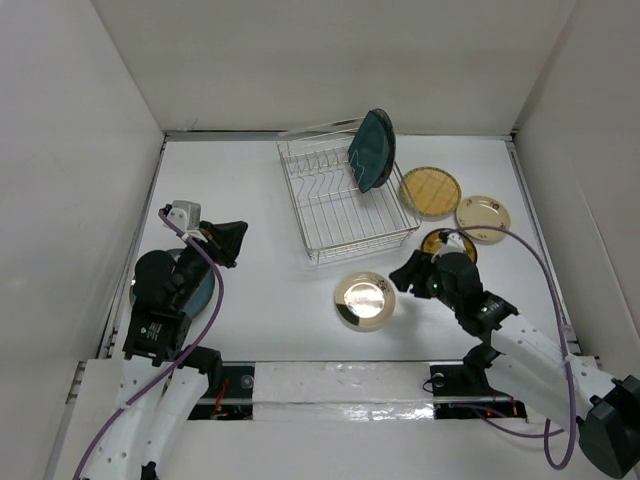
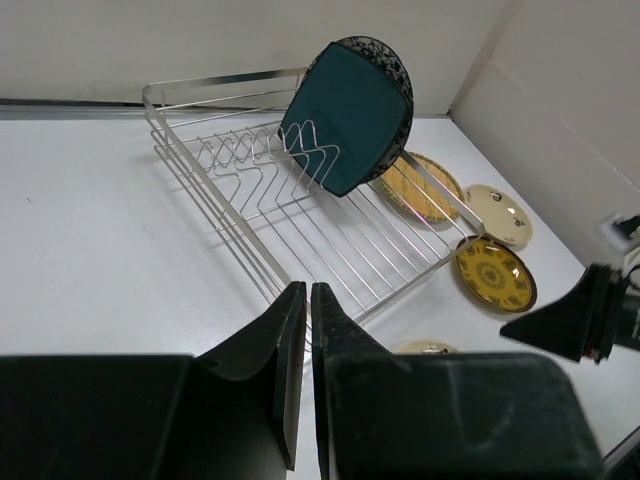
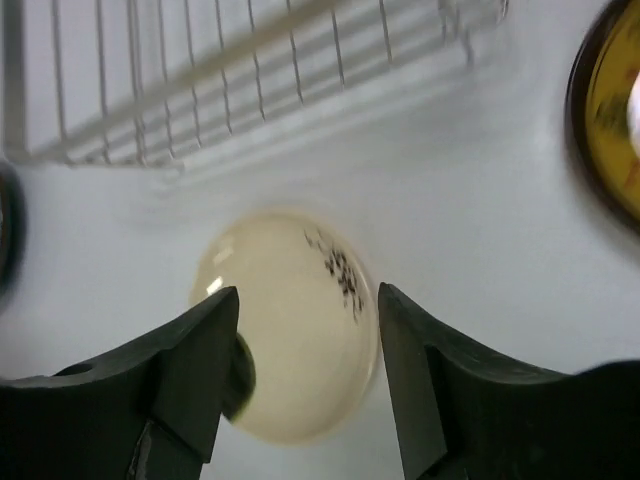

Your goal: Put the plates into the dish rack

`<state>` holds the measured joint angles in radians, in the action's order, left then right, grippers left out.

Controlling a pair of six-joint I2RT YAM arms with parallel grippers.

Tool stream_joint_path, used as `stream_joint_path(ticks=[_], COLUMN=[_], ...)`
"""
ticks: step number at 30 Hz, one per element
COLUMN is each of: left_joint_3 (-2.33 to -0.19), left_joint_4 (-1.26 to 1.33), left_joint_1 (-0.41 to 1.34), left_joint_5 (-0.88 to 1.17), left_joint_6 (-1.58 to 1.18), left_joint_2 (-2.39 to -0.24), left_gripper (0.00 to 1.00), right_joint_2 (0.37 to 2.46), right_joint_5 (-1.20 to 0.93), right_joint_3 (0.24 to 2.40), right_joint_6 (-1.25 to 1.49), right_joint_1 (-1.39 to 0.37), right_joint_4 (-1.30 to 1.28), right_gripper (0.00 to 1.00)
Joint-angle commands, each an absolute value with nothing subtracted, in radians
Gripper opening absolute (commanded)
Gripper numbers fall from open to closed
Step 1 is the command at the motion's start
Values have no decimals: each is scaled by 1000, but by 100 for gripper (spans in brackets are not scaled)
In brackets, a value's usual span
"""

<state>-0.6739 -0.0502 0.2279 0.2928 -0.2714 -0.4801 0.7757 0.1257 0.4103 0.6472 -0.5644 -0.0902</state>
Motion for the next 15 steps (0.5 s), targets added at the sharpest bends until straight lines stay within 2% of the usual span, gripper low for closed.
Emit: stream_joint_path(ticks=[1, 8, 14, 15], left_joint_3=[-675, -675, -675, -675], left_joint_4=[-9, -9, -11, -11], left_joint_1=[232, 232, 232, 232], left_joint_5=[288, 288, 284, 285], left_joint_6=[-278, -278, -278, -276], left_joint_2=[-469, -476, -474, -474], left_gripper=[4, 4, 4, 4], right_joint_2=[755, 912, 1090, 1104], right_joint_5=[-80, -162, -264, -265], right_joint_3=[332, 265, 242, 236], right_joint_6=[775, 802, 808, 808], right_joint_1=[-572, -561, -541, -541], right_joint_4=[-98, 52, 204, 228], right_gripper=[65, 62, 48, 39])
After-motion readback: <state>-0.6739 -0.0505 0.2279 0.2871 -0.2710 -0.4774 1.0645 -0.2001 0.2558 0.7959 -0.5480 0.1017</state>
